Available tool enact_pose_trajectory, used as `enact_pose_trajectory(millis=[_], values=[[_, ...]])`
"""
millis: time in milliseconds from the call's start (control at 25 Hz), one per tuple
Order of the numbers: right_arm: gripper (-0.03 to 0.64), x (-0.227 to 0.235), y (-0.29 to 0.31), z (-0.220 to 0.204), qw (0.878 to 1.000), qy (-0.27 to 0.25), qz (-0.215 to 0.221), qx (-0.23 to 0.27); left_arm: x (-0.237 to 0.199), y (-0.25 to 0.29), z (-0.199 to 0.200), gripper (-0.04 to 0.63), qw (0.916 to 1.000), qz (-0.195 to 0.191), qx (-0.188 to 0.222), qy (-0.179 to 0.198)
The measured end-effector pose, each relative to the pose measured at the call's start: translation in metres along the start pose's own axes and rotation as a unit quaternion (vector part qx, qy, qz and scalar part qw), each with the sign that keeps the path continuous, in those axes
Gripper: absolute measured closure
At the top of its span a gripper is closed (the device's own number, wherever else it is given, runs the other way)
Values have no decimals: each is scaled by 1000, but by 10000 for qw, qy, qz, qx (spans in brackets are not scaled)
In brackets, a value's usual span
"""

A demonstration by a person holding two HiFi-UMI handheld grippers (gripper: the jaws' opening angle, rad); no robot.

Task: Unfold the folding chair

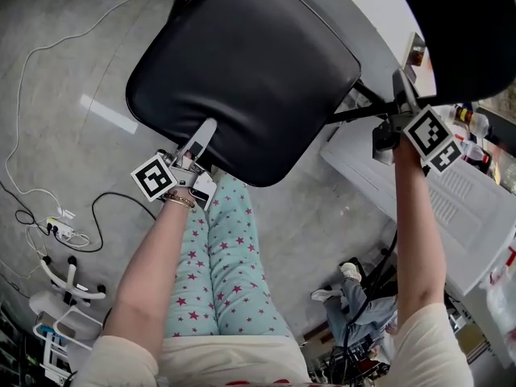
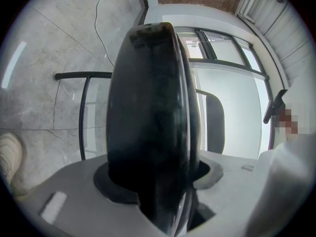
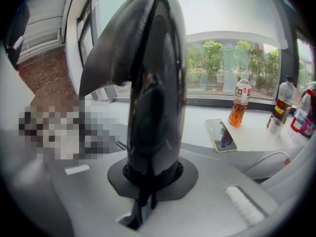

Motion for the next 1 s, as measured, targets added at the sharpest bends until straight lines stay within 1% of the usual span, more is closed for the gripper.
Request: enact_pose_trajectory(millis=[80,120,160,200,240,280,360,400,480,560,640,760,880,960,1000], values=[[591,0,1,0,9998,79,-145,88,1,0,2,319,10000,41,-44,32],[589,-1,1,-1,9996,91,-226,123,1,-2,3,311,9997,180,-97,139],[579,-2,-1,-2,9994,79,-310,152,2,-4,6,285,9984,404,-182,353],[529,-3,-3,-3,9991,43,-385,172,2,-7,10,234,9955,673,-282,602],[467,-5,-6,-4,9988,-2,-444,182,4,-11,13,203,9925,901,-353,753],[434,-8,-10,-6,9986,-30,-493,184,5,-14,16,198,9916,1000,-344,745],[398,-14,-19,-14,9981,28,-594,181,9,-21,23,198,9935,1008,-120,520],[372,-18,-24,-20,9976,106,-657,181,10,-27,27,198,9930,1090,-15,454],[339,-25,-34,-31,9962,294,-794,184,12,-38,36,195,9898,1359,50,423],[330,-31,-45,-40,9947,475,-895,163,19,-48,39,193,9860,1604,50,443],[328,-36,-59,-45,9933,638,-953,133,30,-58,39,193,9831,1764,83,478],[325,-46,-85,-49,9892,1049,-1012,169,56,-74,40,193,9819,1823,214,458],[325,-65,-115,-46,9858,1365,-953,194,97,-89,35,193,9821,1769,372,521],[333,-82,-135,-40,9860,1414,-856,218,134,-95,29,194,9842,1598,293,699],[333,-90,-145,-35,9864,1415,-799,246,153,-96,26,195,9851,1483,163,855]])
Point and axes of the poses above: the fingertips, and each gripper's own axes: y forward along the fingers, x to its right, z out of its top, the point moved 10 cm from there along -y, backward along the fingers, and after that the axes turned 5 degrees about z, right-handed, at the moved point
